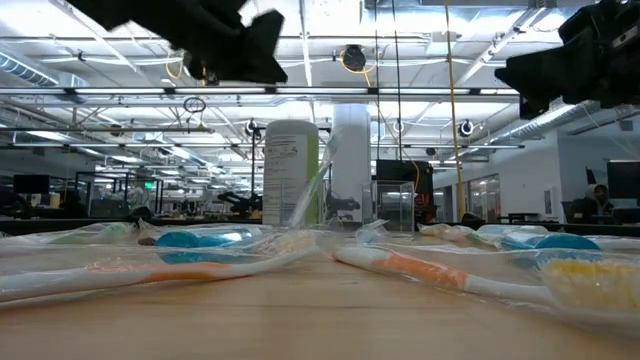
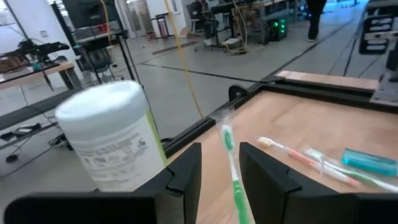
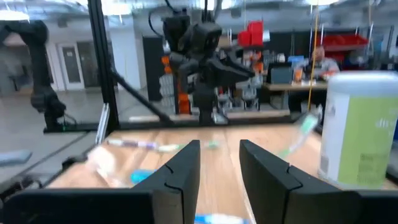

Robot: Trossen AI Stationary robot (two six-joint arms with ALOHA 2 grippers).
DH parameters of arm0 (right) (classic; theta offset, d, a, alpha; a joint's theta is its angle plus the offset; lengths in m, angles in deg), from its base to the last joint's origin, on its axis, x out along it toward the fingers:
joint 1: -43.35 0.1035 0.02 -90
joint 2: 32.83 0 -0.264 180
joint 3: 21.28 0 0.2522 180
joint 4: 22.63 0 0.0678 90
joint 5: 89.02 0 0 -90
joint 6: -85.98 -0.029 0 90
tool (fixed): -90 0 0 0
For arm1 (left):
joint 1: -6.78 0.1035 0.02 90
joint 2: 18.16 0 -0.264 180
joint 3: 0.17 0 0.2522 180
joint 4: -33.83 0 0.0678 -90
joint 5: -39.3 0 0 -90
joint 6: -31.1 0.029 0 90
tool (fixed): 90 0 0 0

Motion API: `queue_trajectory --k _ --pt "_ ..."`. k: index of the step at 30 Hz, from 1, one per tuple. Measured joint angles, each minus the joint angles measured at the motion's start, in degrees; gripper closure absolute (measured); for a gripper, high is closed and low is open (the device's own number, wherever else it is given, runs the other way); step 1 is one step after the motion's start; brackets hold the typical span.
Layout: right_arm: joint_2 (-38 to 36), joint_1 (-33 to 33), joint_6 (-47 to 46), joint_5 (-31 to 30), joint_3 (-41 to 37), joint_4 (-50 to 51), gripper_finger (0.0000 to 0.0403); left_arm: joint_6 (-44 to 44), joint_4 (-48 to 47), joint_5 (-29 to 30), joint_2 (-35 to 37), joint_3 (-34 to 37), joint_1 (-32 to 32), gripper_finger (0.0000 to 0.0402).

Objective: Pick & Place toothbrushing station
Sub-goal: Put the blue mouthwash into the transparent organizer

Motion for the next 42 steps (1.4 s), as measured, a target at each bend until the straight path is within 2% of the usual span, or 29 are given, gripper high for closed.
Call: queue_trajectory --k 7,9,11,16,18,19,21,24,27,31,35,39,42 --pt "0.0 0.0 -0.1 0.0 0.0 -5.1 0.0298 -0.1 -4.1 -0.2 9.8 0.0 -3.3 0.0286" --pt "0.0 0.0 -0.1 0.0 0.0 -6.7 0.0298 -0.3 -5.6 -3.3 11.5 0.0 -4.3 0.0286" --pt "0.0 0.0 0.0 0.0 0.0 -7.9 0.0298 -1.9 -8.7 -9.4 12.5 0.0 -5.5 0.0286" --pt "0.0 0.0 0.2 -0.1 0.0 -9.8 0.0298 -14.2 -14.2 -28.5 12.5 0.0 -7.9 0.0286" --pt "0.0 0.0 1.5 -1.2 0.0 -10.5 0.0298 -19.0 -14.3 -37.3 10.6 0.0 -8.5 0.0286" --pt "0.0 0.0 1.7 -2.1 0.0 -10.7 0.0298 -21.3 -14.3 -39.1 9.4 0.0 -9.3 0.0286" --pt "0.0 0.0 1.8 -4.2 0.0 -10.9 0.0298 -23.0 -11.8 -39.4 6.3 0.1 -10.9 0.0286" --pt "0.0 0.0 2.8 -6.9 0.0 -12.7 0.0298 -17.7 -4.3 -39.6 1.0 -1.8 -11.2 0.0286" --pt "0.1 0.0 3.1 -9.0 0.0 -12.3 0.0298 -13.4 -4.3 -42.1 -3.8 -8.6 -10.7 0.0286" --pt "0.2 0.0 -1.7 -9.0 0.0 -12.1 0.0298 -12.5 -18.4 -42.0 -8.4 -19.7 -10.2 0.0286" --pt "0.3 0.0 -2.4 -9.0 0.0 -11.8 0.0298 -20.0 -34.6 -39.3 -13.5 -28.2 -9.2 0.0286" --pt "0.5 0.0 -2.9 -9.0 0.0 -11.5 0.0298 -22.7 -43.5 -39.4 -17.9 -32.0 -8.0 0.0282" --pt "0.7 0.0 -2.7 -9.1 0.0 -10.6 0.0298 -25.4 -45.6 -39.8 -19.7 -32.4 -6.7 0.0265"
